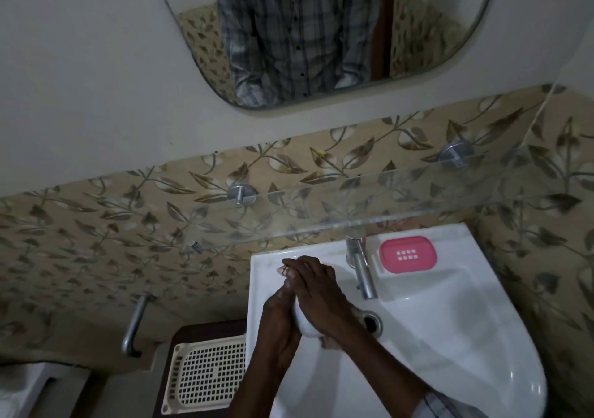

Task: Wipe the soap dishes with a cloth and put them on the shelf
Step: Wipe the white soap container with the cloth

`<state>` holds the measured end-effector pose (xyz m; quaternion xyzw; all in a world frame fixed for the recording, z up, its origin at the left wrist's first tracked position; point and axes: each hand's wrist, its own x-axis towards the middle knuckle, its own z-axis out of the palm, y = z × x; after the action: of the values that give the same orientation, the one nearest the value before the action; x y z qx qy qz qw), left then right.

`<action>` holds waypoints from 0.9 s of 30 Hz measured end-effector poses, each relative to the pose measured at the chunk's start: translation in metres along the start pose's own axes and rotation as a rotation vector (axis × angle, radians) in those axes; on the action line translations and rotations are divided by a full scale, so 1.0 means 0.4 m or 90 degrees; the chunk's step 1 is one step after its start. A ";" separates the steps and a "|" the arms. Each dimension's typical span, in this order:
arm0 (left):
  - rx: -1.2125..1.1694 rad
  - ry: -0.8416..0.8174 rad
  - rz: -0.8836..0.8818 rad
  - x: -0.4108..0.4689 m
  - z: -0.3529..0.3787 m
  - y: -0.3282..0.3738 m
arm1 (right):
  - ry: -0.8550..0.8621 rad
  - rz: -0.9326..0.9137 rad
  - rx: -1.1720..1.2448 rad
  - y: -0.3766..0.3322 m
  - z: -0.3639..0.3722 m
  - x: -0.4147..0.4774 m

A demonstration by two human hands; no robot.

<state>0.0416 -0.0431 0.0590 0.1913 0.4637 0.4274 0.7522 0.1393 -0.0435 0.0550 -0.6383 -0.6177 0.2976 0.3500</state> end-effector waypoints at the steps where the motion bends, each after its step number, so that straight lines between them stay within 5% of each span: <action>1: -0.005 0.019 0.000 -0.012 0.010 0.004 | -0.038 0.035 0.027 -0.007 -0.009 0.016; 4: -0.053 0.026 0.061 -0.002 -0.002 -0.022 | -0.063 0.093 0.055 -0.007 0.005 0.015; 9: -0.094 0.015 0.098 -0.013 0.023 -0.032 | 0.016 0.341 0.314 0.012 0.021 -0.031; 13: -0.091 -0.014 0.079 -0.015 0.007 -0.021 | 0.078 0.328 0.575 0.030 -0.004 -0.039; 19: 0.291 -0.082 -0.023 0.001 -0.032 0.140 | -0.103 0.110 0.367 0.069 -0.110 0.001; 24: 0.206 0.054 0.149 0.008 0.034 0.035 | 0.197 0.229 0.441 0.013 -0.027 0.003; 27: 0.188 0.138 0.195 -0.009 0.048 -0.050 | 0.213 0.318 0.477 -0.023 -0.001 -0.010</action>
<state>0.0667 -0.0552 0.0567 0.3204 0.5649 0.4818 0.5883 0.1340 -0.0477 0.0626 -0.6361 -0.2306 0.4681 0.5684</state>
